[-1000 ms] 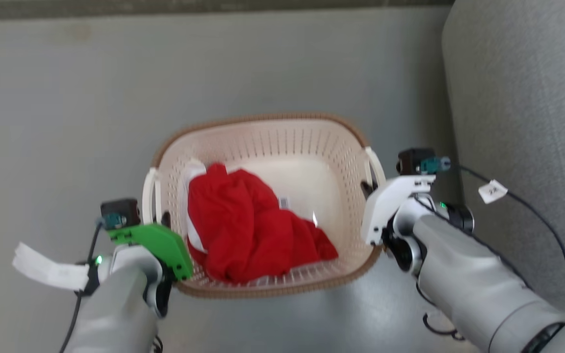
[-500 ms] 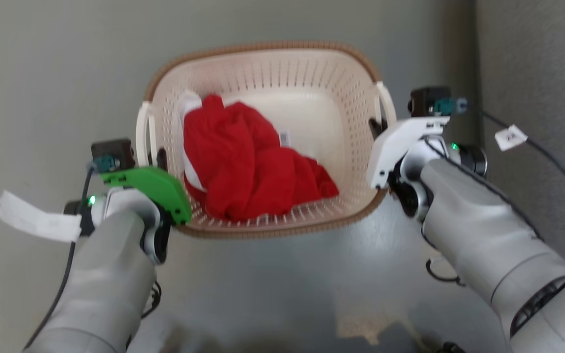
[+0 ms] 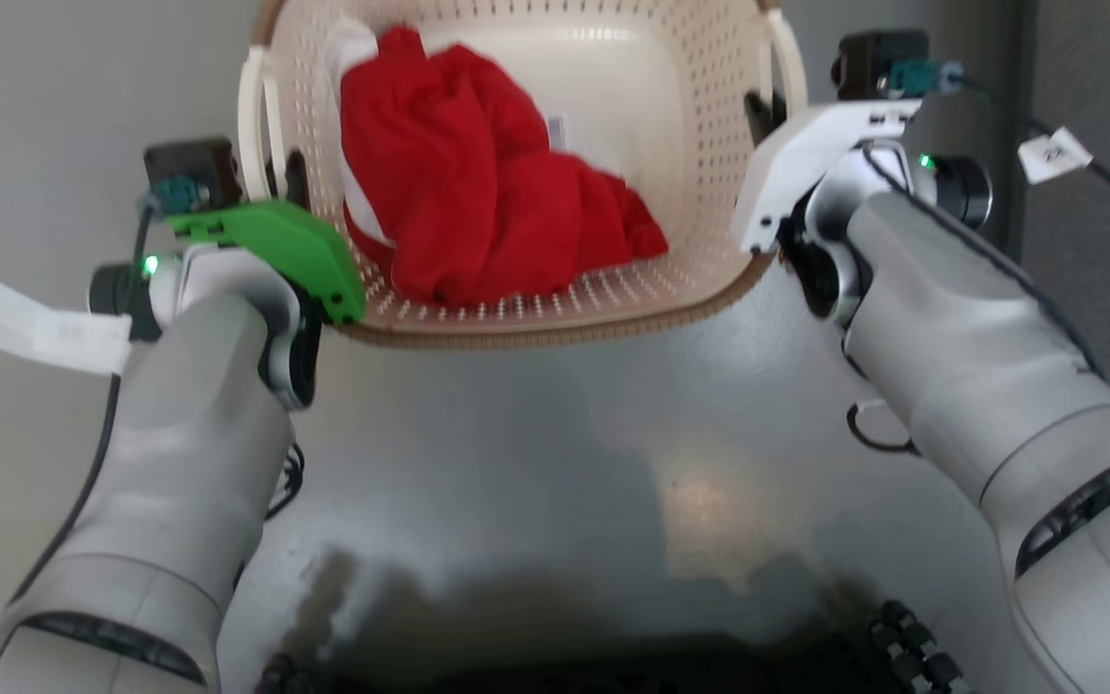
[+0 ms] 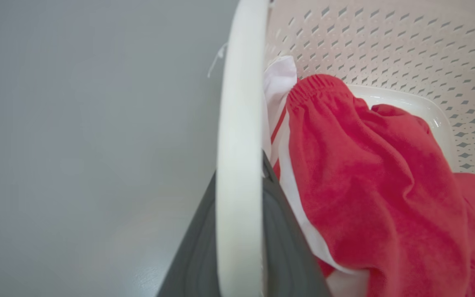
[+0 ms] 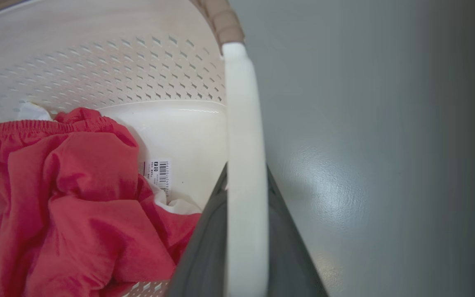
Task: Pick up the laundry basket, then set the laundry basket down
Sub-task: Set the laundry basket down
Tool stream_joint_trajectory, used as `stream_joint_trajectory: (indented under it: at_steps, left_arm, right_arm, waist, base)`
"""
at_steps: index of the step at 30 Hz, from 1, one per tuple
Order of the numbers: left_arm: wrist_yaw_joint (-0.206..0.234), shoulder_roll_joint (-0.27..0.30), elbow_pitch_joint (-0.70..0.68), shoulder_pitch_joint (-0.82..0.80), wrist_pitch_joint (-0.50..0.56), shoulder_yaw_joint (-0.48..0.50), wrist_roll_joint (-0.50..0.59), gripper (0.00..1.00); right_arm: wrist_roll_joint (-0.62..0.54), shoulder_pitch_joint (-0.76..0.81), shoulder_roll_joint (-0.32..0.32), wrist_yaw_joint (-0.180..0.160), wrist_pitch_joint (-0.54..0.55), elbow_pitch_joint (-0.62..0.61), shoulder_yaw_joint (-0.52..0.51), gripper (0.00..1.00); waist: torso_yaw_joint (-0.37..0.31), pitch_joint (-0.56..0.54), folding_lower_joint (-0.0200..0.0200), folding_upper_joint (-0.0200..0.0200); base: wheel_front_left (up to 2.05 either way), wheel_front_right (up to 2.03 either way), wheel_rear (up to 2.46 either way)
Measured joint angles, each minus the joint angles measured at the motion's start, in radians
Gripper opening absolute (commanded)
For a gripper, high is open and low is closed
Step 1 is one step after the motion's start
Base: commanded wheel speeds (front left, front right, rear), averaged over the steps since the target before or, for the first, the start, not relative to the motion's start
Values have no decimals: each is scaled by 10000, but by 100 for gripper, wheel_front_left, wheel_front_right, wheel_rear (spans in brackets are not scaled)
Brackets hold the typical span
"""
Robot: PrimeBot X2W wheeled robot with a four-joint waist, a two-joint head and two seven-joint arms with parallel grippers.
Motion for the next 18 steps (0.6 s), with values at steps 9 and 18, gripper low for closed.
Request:
stream_joint_trajectory:
  at_steps: [9, 18]
  left_arm:
    - [-2, -21, 71, -295, -165, -25, 73, 0]
    - [-15, -36, 251, -524, -257, -44, 117, 0]
  right_arm:
    - [-13, -227, 15, 2, -351, 228, -17, 0]
    - [-13, -292, 27, 2, -556, 274, -12, 0]
  waist:
    - [93, 1047, 0, 0]
    - [119, 1408, -1, -1]
  base:
    - [0, 0, 0]
    - [0, 0, 0]
